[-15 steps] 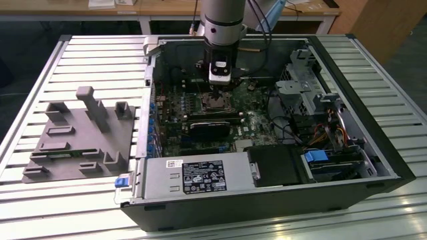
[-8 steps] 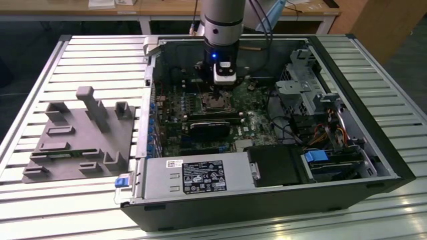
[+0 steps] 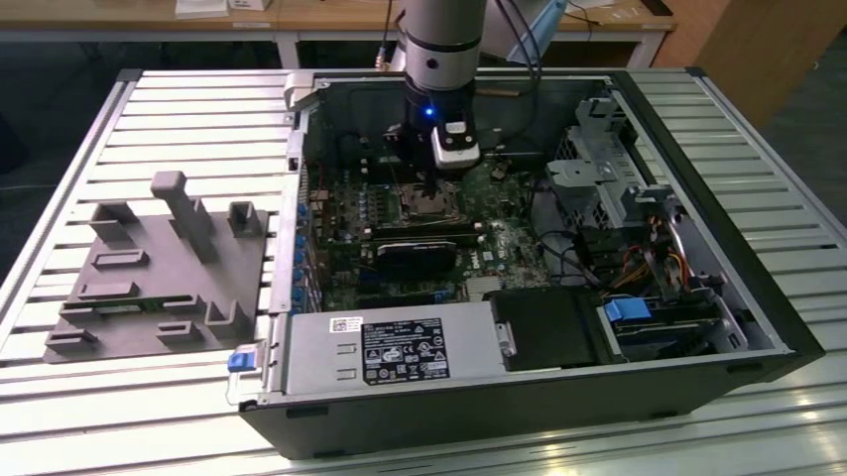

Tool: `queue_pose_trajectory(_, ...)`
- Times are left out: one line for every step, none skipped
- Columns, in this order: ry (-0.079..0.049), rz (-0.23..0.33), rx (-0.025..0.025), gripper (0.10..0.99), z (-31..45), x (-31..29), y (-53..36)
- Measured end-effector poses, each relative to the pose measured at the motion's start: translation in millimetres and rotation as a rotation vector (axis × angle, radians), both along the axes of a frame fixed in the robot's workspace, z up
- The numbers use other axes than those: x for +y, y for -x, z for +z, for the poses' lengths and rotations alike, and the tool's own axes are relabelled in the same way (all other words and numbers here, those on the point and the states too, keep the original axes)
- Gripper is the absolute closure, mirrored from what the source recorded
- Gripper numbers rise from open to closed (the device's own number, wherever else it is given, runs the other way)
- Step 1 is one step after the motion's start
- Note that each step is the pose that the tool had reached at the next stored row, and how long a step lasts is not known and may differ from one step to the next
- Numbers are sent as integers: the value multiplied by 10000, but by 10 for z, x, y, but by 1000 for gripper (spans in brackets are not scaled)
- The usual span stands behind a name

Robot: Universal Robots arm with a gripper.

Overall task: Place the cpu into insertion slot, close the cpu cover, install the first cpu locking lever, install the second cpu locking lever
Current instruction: 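Close the cpu cover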

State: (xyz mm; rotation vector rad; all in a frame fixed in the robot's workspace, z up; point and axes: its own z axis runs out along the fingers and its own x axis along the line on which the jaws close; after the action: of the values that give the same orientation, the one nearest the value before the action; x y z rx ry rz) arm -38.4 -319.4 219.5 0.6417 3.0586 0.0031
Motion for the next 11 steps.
queue_pose_trajectory(-1,181,-2,984,0,0,0)
queue_pose_trajectory(-1,359,-3,984,0,0,0)
queue_pose_trajectory(-2,539,-3,984,0,0,0)
queue_pose_trajectory(-6,734,-4,984,-1,0,1)
queue_pose_trajectory(-8,914,-5,984,-1,0,0)
queue_pose_trajectory(-9,1084,-5,984,-1,0,0)
queue_pose_trajectory(-11,1264,-5,984,-1,0,0)
queue_pose_trajectory(-14,1461,-6,984,-1,0,0)
queue_pose_trajectory(-16,1639,-6,984,-1,0,0)
queue_pose_trajectory(-19,1821,-6,984,-2,0,0)
queue_pose_trajectory(-22,2000,-6,984,-2,0,0)
